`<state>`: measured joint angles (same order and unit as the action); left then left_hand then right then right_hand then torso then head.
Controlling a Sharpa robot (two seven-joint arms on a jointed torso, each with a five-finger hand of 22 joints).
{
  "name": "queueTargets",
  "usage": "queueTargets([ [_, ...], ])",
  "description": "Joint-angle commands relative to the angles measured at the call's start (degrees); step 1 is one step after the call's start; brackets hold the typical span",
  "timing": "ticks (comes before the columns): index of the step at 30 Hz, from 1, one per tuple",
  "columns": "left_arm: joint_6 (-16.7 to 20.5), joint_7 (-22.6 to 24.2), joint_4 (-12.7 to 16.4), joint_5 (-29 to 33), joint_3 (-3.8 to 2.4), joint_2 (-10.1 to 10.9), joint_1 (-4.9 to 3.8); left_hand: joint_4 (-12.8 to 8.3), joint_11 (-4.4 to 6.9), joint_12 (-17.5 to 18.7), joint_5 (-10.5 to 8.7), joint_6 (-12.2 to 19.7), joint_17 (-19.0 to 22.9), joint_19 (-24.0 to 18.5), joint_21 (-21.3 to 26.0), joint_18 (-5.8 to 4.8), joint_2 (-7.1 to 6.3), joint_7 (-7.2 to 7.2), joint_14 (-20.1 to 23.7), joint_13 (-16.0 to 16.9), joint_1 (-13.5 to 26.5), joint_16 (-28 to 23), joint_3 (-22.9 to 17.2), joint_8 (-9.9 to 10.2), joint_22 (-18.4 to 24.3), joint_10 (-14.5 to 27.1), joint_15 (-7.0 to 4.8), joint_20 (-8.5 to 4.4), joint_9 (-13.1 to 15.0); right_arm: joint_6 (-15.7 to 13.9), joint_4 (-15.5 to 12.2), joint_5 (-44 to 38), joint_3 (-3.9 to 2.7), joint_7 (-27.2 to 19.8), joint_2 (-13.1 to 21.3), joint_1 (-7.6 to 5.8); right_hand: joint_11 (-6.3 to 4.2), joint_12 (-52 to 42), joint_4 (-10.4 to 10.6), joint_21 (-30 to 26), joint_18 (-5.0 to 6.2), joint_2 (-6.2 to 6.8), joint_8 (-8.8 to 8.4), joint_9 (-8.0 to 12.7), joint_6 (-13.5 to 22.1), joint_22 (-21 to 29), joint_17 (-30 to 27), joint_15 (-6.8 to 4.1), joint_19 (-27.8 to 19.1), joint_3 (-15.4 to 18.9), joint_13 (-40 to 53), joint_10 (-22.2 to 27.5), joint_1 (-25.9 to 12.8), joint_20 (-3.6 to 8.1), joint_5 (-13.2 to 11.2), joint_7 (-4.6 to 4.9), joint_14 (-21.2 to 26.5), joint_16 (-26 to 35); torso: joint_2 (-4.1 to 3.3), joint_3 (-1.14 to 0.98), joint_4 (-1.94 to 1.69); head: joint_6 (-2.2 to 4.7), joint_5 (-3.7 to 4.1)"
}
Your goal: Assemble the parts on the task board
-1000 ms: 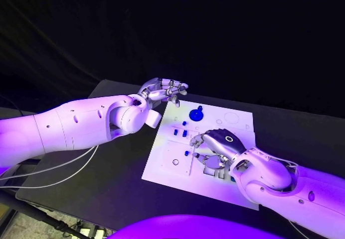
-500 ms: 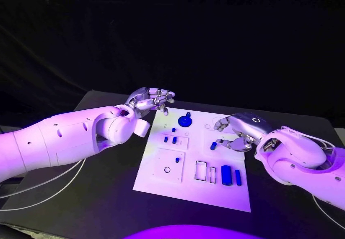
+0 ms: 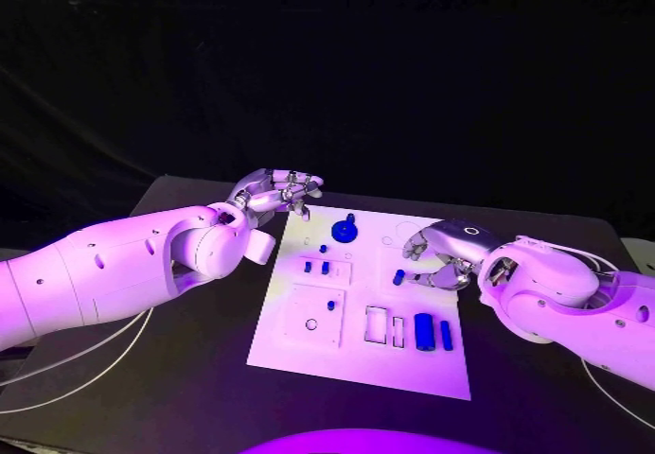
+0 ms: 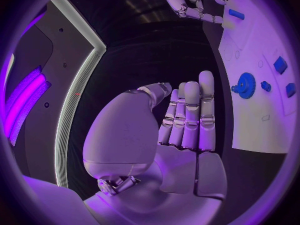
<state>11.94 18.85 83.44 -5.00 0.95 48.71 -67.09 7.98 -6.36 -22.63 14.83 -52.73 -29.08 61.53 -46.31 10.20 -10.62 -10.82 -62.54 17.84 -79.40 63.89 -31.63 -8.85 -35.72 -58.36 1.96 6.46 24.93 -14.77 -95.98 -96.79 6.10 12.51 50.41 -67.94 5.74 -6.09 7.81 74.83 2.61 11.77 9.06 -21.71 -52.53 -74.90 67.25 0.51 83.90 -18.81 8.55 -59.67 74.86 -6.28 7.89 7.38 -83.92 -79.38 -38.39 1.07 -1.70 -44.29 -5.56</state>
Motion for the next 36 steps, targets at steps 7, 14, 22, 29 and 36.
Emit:
queueTargets([
  [7,-1.0,0.2,0.1,-0.1,-0.03,-0.1,-0.06,0.1,0.03,-0.2,0.25,0.3,-0.1,0.1,0.2,0.37,0.55,0.19,0.5,0.0,0.0,-0.1,-0.3,-0.2,0.1,0.3,0.03,0.48,-0.1,1.2,1.7,1.2,0.36,-1.4,-2.7,0.62,-0.95,-1.8,0.3,2.0,0.12,-1.84,-0.14,0.3,-0.9,-10.0,-0.3,-0.35,1.4,-2.1,-0.2,-3.5,3.0,0.19,-1.3,0.19,-1.5,0.1,-0.05,0.05,0.02,-0.23,-0.13],
  [14,-0.9,0.2,0.0,-0.1,-0.03,-0.1,-0.06,0.1,0.03,-0.3,0.24,0.3,-0.1,0.1,0.3,0.37,0.63,0.19,0.5,0.1,0.1,-0.1,-0.3,-0.2,0.1,0.4,0.03,0.49,-0.1,2.5,2.6,1.0,0.47,-1.3,-3.5,0.86,-1.52,-1.9,0.6,3.6,-0.22,-1.84,0.55,0.1,-3.2,-10.8,0.1,-0.84,2.1,-5.7,-0.5,-6.6,3.8,0.7,-1.9,0.21,-1.8,-0.1,0.01,0.07,0.12,-0.47,-0.14],
  [22,-0.9,0.1,-0.1,-0.1,-0.03,-0.2,-0.06,0.1,0.03,-0.3,0.24,0.3,-0.1,0.1,0.3,0.37,0.63,0.19,0.5,0.1,0.1,-0.1,-0.3,-0.2,0.1,0.4,0.03,0.49,-0.1,3.5,2.8,0.7,0.54,-1.2,-3.9,0.98,-1.67,-1.7,0.6,4.6,-0.42,-1.64,1.13,-0.1,-4.7,-11.2,0.3,-0.98,2.4,-7.5,-0.6,-8.0,3.9,0.85,-2.0,0.12,-1.9,-0.3,0.01,0.03,0.12,-0.58,-0.06],
  [29,-0.8,0.0,-0.1,-0.1,-0.03,-0.2,-0.06,0.1,0.03,-0.4,0.24,0.3,-0.1,0.1,0.3,0.37,0.72,0.19,0.5,0.1,0.1,-0.1,-0.3,-0.2,0.1,0.4,0.03,0.49,-0.1,4.1,3.2,0.6,0.61,-1.1,-4.3,1.08,-1.73,-1.5,0.5,5.0,-0.5,-1.64,1.38,-0.2,-5.3,-11.4,0.3,-1.03,2.6,-8.3,-0.7,-8.4,4.0,0.91,-2.1,0.08,-1.9,-0.4,0.0,0.04,0.04,-0.65,0.12],
  [36,-0.7,-0.1,-0.1,-0.1,-0.03,-0.1,-0.06,0.1,0.02,-0.4,0.24,0.3,-0.1,0.1,0.3,0.36,0.81,0.18,0.5,0.1,0.1,-0.1,-0.4,-0.3,0.1,0.4,0.03,0.49,-0.1,4.5,4.2,0.3,0.74,-1.0,-4.9,1.47,-1.73,-1.4,0.5,5.0,-0.52,-1.65,1.55,-0.3,-5.7,-11.4,0.3,-1.04,2.6,-8.7,-0.8,-8.7,4.0,0.94,-2.2,0.13,-1.9,-0.4,0.0,0.03,0.04,-0.8,0.08],
])
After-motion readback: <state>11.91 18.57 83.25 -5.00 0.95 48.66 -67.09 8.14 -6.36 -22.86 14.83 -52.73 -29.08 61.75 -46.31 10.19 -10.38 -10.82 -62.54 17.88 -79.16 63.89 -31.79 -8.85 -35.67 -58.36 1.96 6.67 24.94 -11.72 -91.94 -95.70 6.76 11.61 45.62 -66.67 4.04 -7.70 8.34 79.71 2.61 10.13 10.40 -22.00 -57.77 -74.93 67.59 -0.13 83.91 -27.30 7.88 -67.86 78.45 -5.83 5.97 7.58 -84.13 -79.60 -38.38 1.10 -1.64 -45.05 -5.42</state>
